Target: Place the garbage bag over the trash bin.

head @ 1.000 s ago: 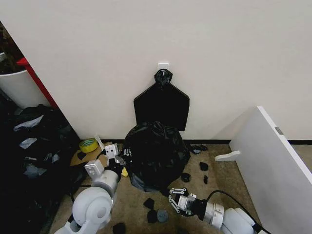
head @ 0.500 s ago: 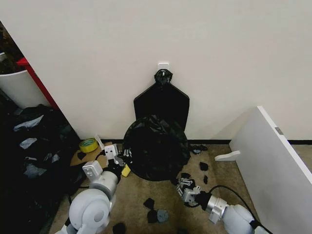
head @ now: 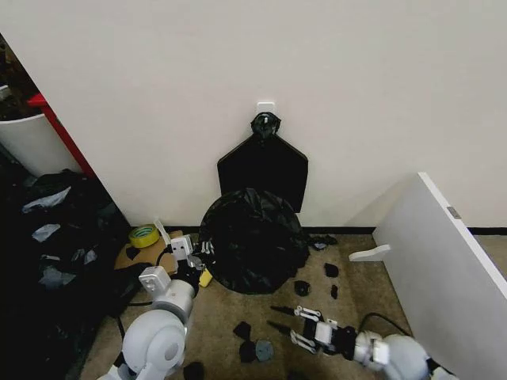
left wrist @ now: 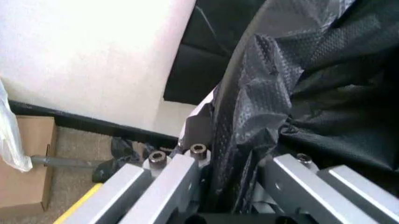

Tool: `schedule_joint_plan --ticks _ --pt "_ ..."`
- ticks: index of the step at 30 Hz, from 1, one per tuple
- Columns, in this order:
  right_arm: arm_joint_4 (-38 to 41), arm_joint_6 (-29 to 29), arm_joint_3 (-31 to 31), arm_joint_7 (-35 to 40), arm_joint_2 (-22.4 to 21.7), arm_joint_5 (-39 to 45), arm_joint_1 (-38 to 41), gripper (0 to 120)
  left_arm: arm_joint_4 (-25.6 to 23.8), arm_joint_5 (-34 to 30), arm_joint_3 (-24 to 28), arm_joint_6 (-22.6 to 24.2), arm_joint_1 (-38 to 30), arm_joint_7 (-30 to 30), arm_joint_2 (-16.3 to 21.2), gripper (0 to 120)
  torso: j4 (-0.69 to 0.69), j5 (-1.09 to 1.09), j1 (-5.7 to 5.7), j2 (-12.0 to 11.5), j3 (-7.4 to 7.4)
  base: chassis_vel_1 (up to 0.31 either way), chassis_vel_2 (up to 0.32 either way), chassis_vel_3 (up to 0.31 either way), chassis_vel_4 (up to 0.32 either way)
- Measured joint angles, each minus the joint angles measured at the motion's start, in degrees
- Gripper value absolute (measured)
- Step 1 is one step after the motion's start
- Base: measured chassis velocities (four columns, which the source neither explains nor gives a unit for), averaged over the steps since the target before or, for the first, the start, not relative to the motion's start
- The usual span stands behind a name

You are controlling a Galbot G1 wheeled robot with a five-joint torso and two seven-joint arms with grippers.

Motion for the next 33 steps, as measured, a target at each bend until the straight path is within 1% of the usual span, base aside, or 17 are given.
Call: schedule_joint_plan --ticks 2,3,4,9,10,12,16,17,19,21,22,24,26,30,31,32,33 --pt "2.59 -1.08 1.32 -1.33 -0.4 4.51 -0.75 51 0.87 0.55 0.19 -0.71 -0.09 0.2 -0.19 1 0.0 -0.01 0.0 0.0 0.0 0.0 0.0 0.0 0.0" --pt "2.59 -1.08 1.32 -1.33 -0.4 4.51 -0.75 51 0.87 0.55 0.19 -0.71 -0.09 0.2 -0.19 1 0.0 -0.01 0.0 0.0 0.0 0.0 0.0 0.0 0.0" --pt "4.53 -2.05 1.48 -0.25 -0.65 6.57 -1.09 54 1.3 0.87 0.29 -1.17 -0.07 0.33 -0.31 1 0.0 -0.01 0.0 0.0 0.0 0.0 0.0 0.0 0.0" --pt "16.43 -10.26 -0.83 17.6 -0.86 11.28 -2.4 79 2.5 2.49 1.84 -3.0 0.34 1.11 -1.22 1 0.01 -0.01 0.0 0.0 0.0 0.0 0.0 0.0 0.0" --pt "16.43 -10.26 -0.83 17.6 -0.86 11.28 -2.4 79 2.5 2.49 1.84 -3.0 0.34 1.11 -1.22 1 0.01 -0.01 0.0 0.0 0.0 0.0 0.0 0.0 0.0" --pt "19.5 -14.33 -2.57 24.7 -0.37 11.02 -2.4 84 2.75 3.02 2.35 -3.99 0.56 1.44 -1.77 1 0.0 -0.01 0.0 0.0 0.0 0.0 0.0 0.0 0.0" --pt "23.43 -22.34 -6.36 39.79 0.76 7.27 -1.98 70 3.26 4.83 3.14 -6.7 1.2 2.35 -2.52 1 0.0 -0.02 0.0 0.0 0.0 0.0 0.0 0.0 0.0" --pt "23.43 -22.34 -6.36 39.79 0.76 7.27 -1.98 70 3.26 4.83 3.14 -6.7 1.2 2.35 -2.52 1 0.0 -0.02 0.0 0.0 0.0 0.0 0.0 0.0 0.0" --pt "24.11 -24.12 -7.35 43.47 0.97 6.45 -1.72 66 3.42 5.34 3.26 -7.41 1.36 2.61 -2.67 1 0.0 -0.01 0.0 0.0 0.0 0.0 0.0 0.0 0.0" --pt "26.87 -30.66 -11.1 56.67 1.71 5.83 -0.39 54 4.03 7.3 3.64 -10.06 1.91 3.62 -3.17 1 0.01 -0.01 0.0 0.0 0.0 0.0 0.0 0.0 0.0" --pt "27.98 -33.25 -12.36 60.75 2.07 6.23 0.11 54 4.38 8.39 3.82 -11.03 2.08 4.03 -3.39 1 0.01 -0.01 0.0 0.0 0.0 0.0 0.0 0.0 0.0" --pt "30.36 -38.35 -13.98 67.93 3.12 6.8 0.62 40 5.4 11.77 4.29 -13.07 2.26 4.7 -3.91 1 0.01 -0.01 0.0 0.0 0.0 0.0 0.0 0.0 0.0" --pt "30.95 -39.71 -14.3 69.67 3.5 6.8 0.7 37 5.85 12.97 4.43 -13.67 2.31 4.8 -4.12 1 0.0 -0.02 0.0 0.0 0.0 0.0 0.0 0.0 0.0" --pt "31.38 -45.45 -16.22 76.51 5.41 5.65 2.45 19 7.68 18.9 5.25 -16.58 3.28 4.89 -4.99 1 0.01 -0.02 0.0 0.0 0.0 0.0 0.0 0.0 0.0" --pt "31.06 -46.25 -16.59 77.56 5.74 5.19 2.86 15 7.97 19.71 5.54 -17.02 3.45 4.89 -5.11 1 0.01 -0.02 0.0 0.0 0.0 0.0 0.0 0.0 0.0" --pt "31.06 -46.25 -16.59 77.56 5.74 5.19 2.86 15 7.97 19.71 5.54 -17.02 3.45 4.89 -5.11 1 0.01 -0.02 0.0 0.0 0.0 0.0 0.0 0.0 0.0" --pt "30.34 -47.86 -17.33 79.63 6.38 4.55 3.7 11 8.3 20.74 6.03 -17.47 3.71 4.87 -5.27 1 0.01 -0.01 0.0 0.0 0.0 0.0 0.0 0.0 0.0"
